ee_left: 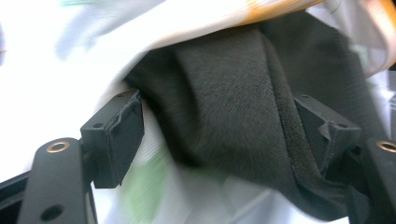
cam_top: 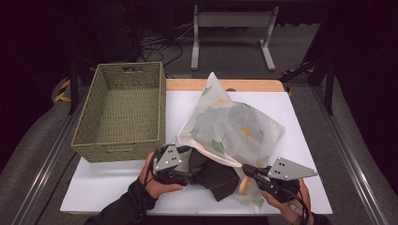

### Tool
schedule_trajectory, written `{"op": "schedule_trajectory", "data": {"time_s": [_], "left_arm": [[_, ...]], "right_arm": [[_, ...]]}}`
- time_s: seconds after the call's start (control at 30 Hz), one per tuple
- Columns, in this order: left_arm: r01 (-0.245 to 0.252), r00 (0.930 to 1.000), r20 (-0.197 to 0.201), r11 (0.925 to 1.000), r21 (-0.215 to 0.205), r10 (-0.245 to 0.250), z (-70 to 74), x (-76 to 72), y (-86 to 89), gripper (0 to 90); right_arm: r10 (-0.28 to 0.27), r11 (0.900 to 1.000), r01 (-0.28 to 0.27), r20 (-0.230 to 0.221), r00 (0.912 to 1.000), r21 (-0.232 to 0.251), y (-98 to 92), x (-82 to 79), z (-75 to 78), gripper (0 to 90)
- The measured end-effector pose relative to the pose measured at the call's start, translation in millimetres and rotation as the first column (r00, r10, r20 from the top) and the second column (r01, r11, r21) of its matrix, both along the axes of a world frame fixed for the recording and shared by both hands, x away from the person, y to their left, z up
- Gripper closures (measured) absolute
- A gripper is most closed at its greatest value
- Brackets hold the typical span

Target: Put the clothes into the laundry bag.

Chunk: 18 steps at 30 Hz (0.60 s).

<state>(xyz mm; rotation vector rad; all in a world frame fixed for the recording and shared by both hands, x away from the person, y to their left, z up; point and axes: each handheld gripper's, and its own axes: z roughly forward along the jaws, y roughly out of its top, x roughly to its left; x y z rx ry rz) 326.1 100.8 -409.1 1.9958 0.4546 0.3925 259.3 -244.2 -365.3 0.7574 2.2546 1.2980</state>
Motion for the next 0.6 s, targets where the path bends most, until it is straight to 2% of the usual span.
{"op": "schedule_trajectory", "data": {"time_s": [0.07, 0.13, 0.2, 0.27, 0.33, 0.4, 0.47, 0.57, 0.6], "left_arm": [[-0.034, 0.9992, -0.02, 0.9994, 0.002, 0.034, -1.7, 0.4, 8.4, 24.2], [-0.049, 0.9978, -0.044, 0.9982, 0.034, 0.051, -9.6, 2.7, 12.4, 25.2], [-0.055, 0.9972, -0.046, 0.9959, 0.073, 0.058, -18.0, 5.6, 10.4, 25.7], [-0.034, 0.997, -0.066, 0.9958, 0.085, 0.04, -24.3, 11.1, 7.0, 25.7], [-0.017, 0.994, -0.106, 0.9963, 0.084, 0.026, -29.9, 16.6, 2.3, 23.8], [-0.005, 0.9936, -0.112, 0.997, 0.077, 0.014, -31.8, 16.9, -2.1, 23.8], [0.02, 0.9983, -0.056, 0.9954, 0.093, -0.015, -31.6, 11.6, -16.7, 30.2], [0.054, 0.9982, -0.032, 0.9939, 0.096, -0.051, -31.5, 10.6, -35.3, 40.3], [0.068, 0.9971, -0.041, 0.9943, 0.082, -0.065, -32.3, 12.8, -40.1, 42.6]], "right_arm": [[-0.009, 1.0, 0.009, 0.002, 1.0, 0.002, -3.1, -0.8, -0.1, 88.5], [-0.012, 1.0, 0.012, -0.001, 0.9999, 0.002, -5.9, -2.2, 0.2, 88.5], [-0.019, 1.0, 0.019, 0.002, 0.9998, 0.0, -8.7, -3.8, 0.2, 88.5], [-0.027, 1.0, 0.027, 0.0, 0.9996, -0.001, -11.7, -4.8, -0.8, 88.5], [-0.017, 1.0, 0.017, -0.019, 0.9997, 0.009, -13.5, -5.0, -3.7, 88.5], [0.002, 1.0, -0.002, -0.03, 0.9995, 0.011, -12.5, -4.9, -5.9, 88.4], [0.037, 0.999, -0.038, -0.043, 0.9984, -0.008, -3.9, -4.9, -12.0, 88.3], [0.07, 0.997, -0.073, -0.058, 0.9958, -0.034, 12.7, -3.5, -19.4, 87.8], [0.074, 0.996, -0.077, -0.062, 0.9953, -0.039, 16.2, -3.0, -21.1, 87.8]]}}
